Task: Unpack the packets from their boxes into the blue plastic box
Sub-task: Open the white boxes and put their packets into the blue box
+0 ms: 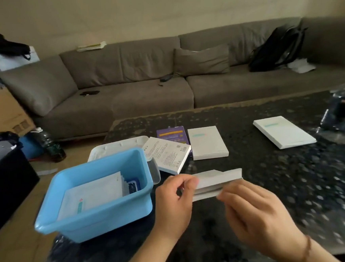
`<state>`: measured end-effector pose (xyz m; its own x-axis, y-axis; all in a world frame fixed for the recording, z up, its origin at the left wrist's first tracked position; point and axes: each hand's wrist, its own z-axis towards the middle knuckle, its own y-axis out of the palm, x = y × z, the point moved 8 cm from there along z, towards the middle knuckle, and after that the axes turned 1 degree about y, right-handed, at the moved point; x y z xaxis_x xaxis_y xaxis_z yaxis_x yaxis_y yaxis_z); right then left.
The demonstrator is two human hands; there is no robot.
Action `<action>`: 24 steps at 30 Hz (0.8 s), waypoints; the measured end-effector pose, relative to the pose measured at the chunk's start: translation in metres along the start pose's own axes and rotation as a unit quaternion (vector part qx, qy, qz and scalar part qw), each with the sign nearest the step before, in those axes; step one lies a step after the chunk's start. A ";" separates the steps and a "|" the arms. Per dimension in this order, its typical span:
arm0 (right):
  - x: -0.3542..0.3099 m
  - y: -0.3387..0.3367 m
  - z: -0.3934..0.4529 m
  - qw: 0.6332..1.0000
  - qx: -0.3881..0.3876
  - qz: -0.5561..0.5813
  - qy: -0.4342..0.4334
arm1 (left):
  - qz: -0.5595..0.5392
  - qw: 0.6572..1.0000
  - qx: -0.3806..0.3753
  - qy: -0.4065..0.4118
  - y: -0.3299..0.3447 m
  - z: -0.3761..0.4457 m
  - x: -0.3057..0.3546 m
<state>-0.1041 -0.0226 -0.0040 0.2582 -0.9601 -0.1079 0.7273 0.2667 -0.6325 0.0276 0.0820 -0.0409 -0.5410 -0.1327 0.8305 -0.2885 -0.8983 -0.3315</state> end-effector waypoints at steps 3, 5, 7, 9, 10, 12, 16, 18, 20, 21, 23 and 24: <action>0.010 0.017 0.001 0.999 -0.031 -0.015 0.029 | -0.002 1.000 0.006 -0.007 0.000 0.007 0.000; 0.011 0.027 0.004 0.997 -0.060 -0.034 0.040 | 0.004 1.000 0.013 -0.012 -0.001 0.009 0.000; 0.009 0.037 0.008 0.991 -0.101 -0.070 0.045 | 0.005 1.000 0.019 -0.015 -0.001 0.010 0.000; 0.011 0.050 0.009 0.978 -0.162 -0.113 0.068 | 0.004 1.000 0.020 -0.019 -0.001 0.010 0.000; 0.014 0.057 0.009 0.970 -0.188 -0.132 0.081 | 0.003 1.000 0.018 -0.020 0.000 0.010 0.000; 0.020 0.068 0.007 0.956 -0.221 -0.167 0.098 | 0.000 1.000 0.010 -0.021 0.001 0.010 0.001; 0.013 0.061 0.009 0.965 -0.163 -0.197 0.056 | -0.011 1.000 -0.006 -0.018 0.002 0.005 -0.004; 0.007 0.049 0.006 0.975 -0.113 -0.188 0.036 | -0.013 1.000 -0.012 -0.022 0.003 0.003 -0.007; 0.000 0.040 0.000 0.976 -0.084 -0.199 0.012 | -0.018 0.999 -0.022 -0.027 0.004 0.002 -0.008; -0.003 0.035 -0.004 0.976 -0.070 -0.206 0.002 | -0.021 0.999 -0.030 -0.027 0.005 0.001 -0.009; -0.009 0.027 -0.011 0.977 -0.039 -0.210 -0.021 | -0.026 0.998 -0.045 -0.025 0.008 -0.001 -0.010; -0.011 0.023 -0.013 0.978 -0.025 -0.204 -0.033 | -0.030 0.998 -0.053 -0.028 0.010 -0.002 -0.010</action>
<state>-0.0987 -0.0065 -0.0278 -0.0044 -0.9778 0.2096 0.7463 -0.1428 -0.6501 0.0282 0.0756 -0.0531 -0.4765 -0.1046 0.8729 -0.4034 -0.8562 -0.3228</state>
